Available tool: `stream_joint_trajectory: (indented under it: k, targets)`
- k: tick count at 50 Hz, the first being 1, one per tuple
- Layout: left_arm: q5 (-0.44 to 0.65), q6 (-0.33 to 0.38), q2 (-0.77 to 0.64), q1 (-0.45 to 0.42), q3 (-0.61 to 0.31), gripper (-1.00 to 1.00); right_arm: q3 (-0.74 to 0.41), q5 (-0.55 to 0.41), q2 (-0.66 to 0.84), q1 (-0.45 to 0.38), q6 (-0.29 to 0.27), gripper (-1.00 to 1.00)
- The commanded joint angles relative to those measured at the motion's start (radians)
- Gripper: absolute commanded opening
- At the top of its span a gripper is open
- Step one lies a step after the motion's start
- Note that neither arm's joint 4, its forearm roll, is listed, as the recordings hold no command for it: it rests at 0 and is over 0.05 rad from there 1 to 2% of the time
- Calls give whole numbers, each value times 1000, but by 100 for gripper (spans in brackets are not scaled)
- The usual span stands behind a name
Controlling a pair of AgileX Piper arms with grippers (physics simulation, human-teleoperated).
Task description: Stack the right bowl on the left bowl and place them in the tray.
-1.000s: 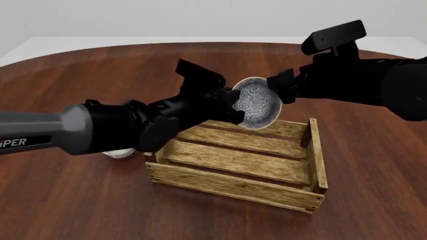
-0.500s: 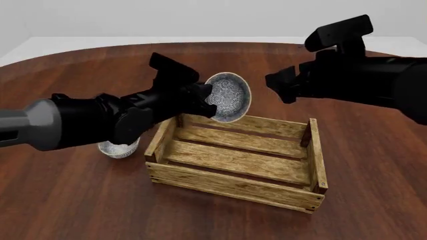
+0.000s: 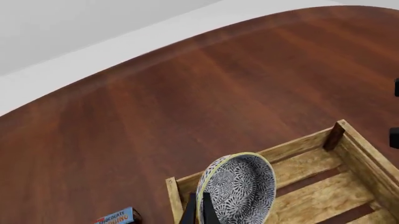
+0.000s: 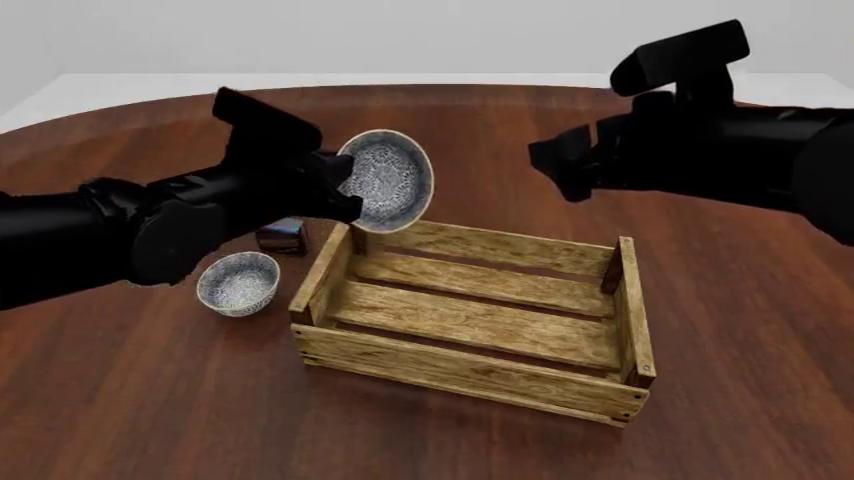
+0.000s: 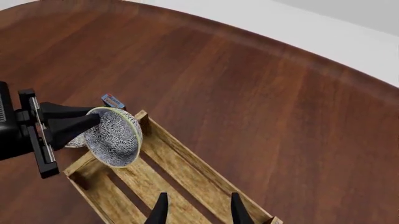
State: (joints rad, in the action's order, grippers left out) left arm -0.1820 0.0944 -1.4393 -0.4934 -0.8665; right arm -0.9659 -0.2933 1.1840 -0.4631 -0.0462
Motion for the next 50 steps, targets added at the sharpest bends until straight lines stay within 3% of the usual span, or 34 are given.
stream_joint_trajectory:
  k: [1,4,11,12,27,30,50]
  targets:
    - [95,43,123,37,19,-100,-9,-10,-44,-8,6,100]
    - [125,64,148,72,21,-100,-9,-9,-44,-2,6,100]
    - [207,28,200,68,12,-100,-6,-13,-51,-3,8,100]
    - [221,52,197,97,12,-100,-6,-13,-52,-3,8,100]
    - [292,56,287,127,23,-100,-3,-14,-55,-5,3,100]
    - [291,100,313,148,39,-100,-3,-15,-57,-4,5,100]
    - [309,107,333,172,47,-100,-4,-13,-53,-5,7,100]
